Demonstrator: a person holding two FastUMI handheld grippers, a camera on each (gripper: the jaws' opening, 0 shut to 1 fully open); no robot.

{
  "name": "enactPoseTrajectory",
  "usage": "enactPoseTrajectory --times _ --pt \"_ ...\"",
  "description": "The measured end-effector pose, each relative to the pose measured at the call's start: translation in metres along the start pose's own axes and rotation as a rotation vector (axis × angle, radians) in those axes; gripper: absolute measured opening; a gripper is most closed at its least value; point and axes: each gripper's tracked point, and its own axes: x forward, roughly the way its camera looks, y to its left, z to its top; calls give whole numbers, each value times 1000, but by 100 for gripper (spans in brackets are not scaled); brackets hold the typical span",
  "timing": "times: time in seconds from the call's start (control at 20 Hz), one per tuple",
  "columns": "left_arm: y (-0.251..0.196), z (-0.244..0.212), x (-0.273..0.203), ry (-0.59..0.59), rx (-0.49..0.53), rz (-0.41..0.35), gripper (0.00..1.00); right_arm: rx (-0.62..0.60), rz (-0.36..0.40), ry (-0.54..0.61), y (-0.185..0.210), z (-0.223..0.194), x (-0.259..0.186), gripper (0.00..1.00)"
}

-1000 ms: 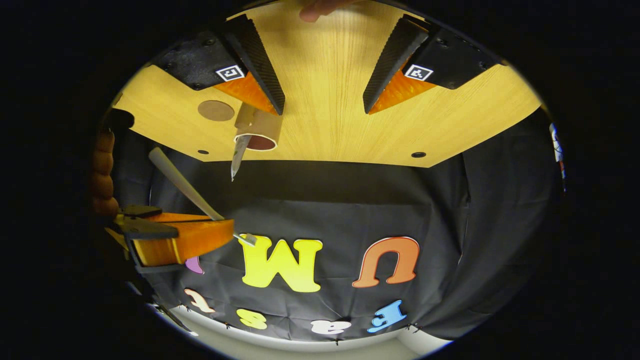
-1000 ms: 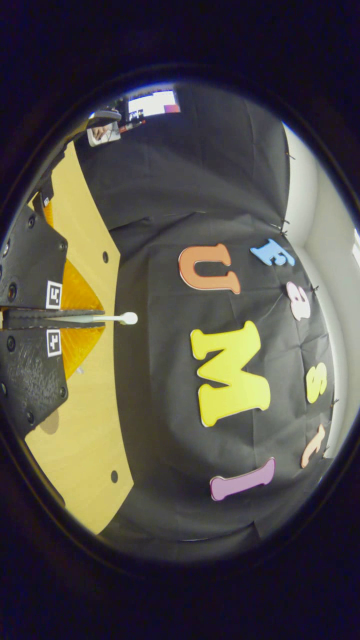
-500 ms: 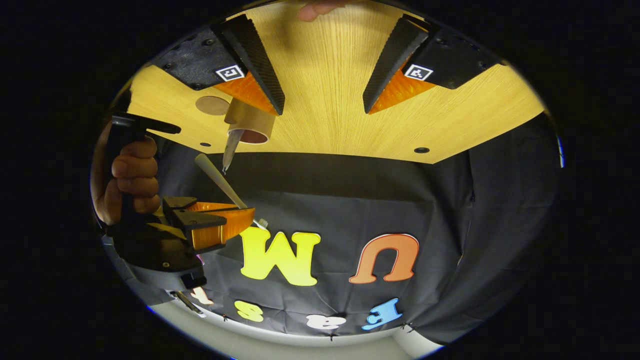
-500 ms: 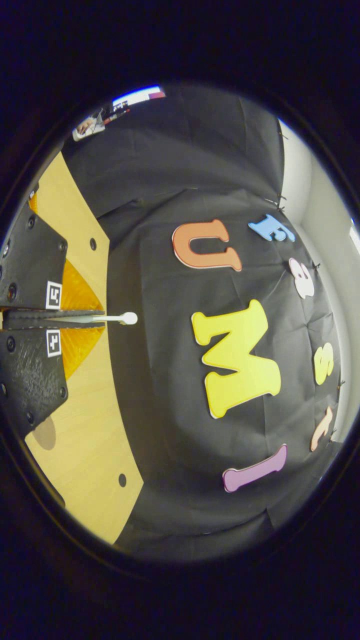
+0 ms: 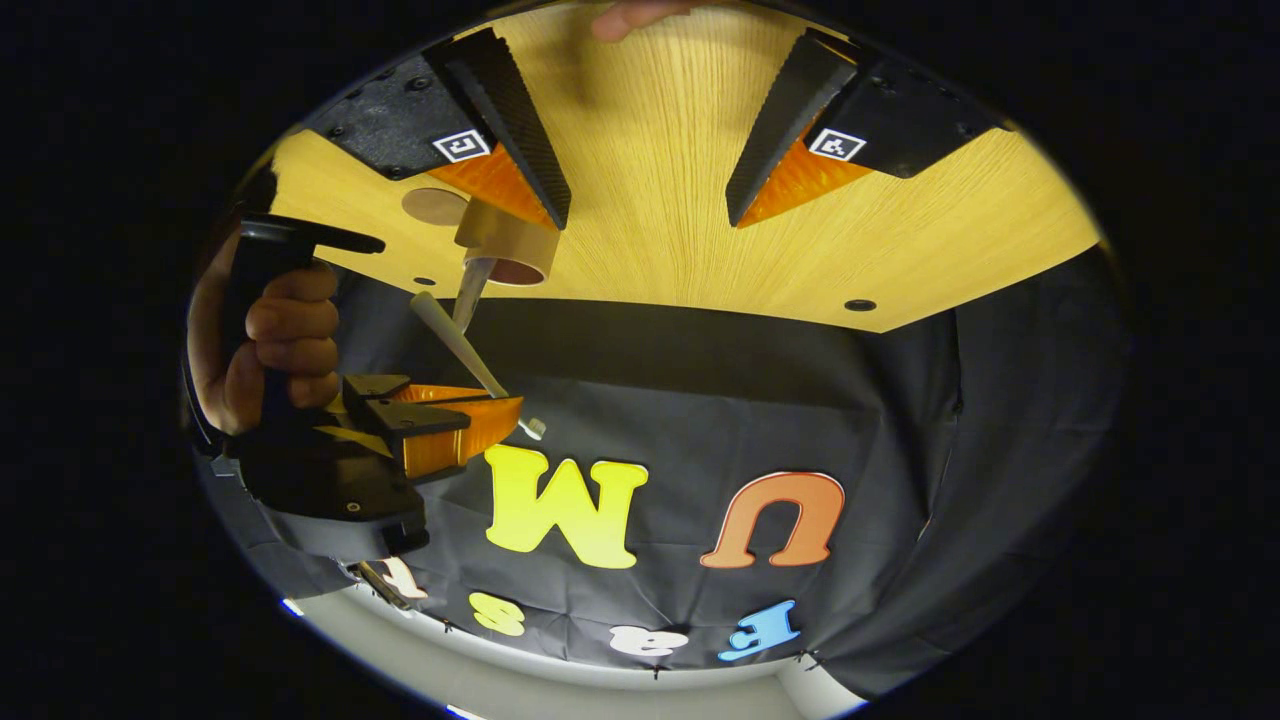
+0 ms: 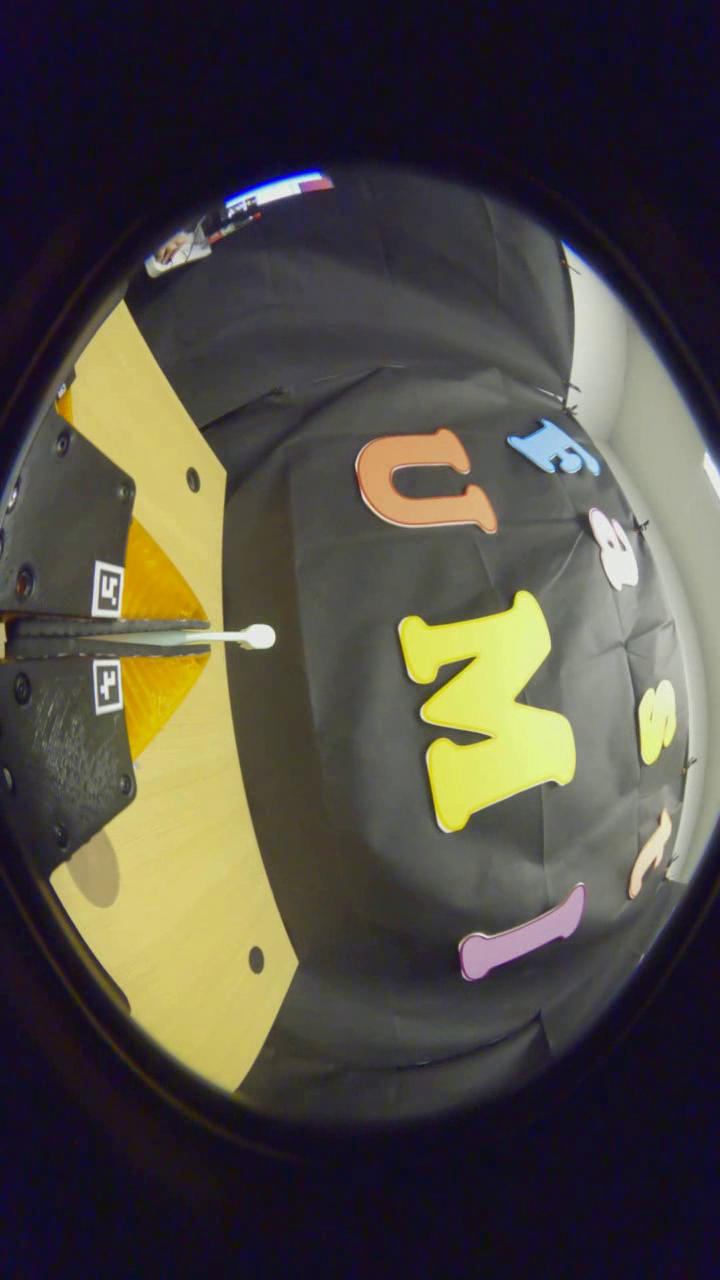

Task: Put the toothbrush and toothpaste on the desktop into the cup, then pick up the cup and place it on the coaster on the desktop.

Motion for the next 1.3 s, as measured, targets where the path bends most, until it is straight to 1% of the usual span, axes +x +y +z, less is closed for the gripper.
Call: enactPoseTrajectory --times 0.1,0.25,0.3,0.35,0.85,0.9,0.95,1.0,1.3 --pt "6 -2 0 5 6 20 99 13 2 4 -2 0 0 2" --pt "7 -3 0 4 6 28 99 13 -8 -7 -6 3 -1 3" --pt "8 -2 0 3 7 30 99 16 -8 -7 -7 3 -1 5" --pt "9 -3 0 4 7 33 99 19 -7 -6 -8 3 -1 3" --pt "14 -4 -1 5 12 54 99 35 -34 -14 -21 6 5 3" --pt "15 -4 -2 2 12 57 100 30 -43 -20 -23 7 6 5" --pt "15 -5 -1 4 11 55 99 30 -45 -27 -24 7 7 3" --pt "13 -5 -1 5 10 52 99 36 -42 -29 -23 7 9 5" --pt "14 -4 -3 0 10 53 99 48 -51 -17 -26 1 11 5"
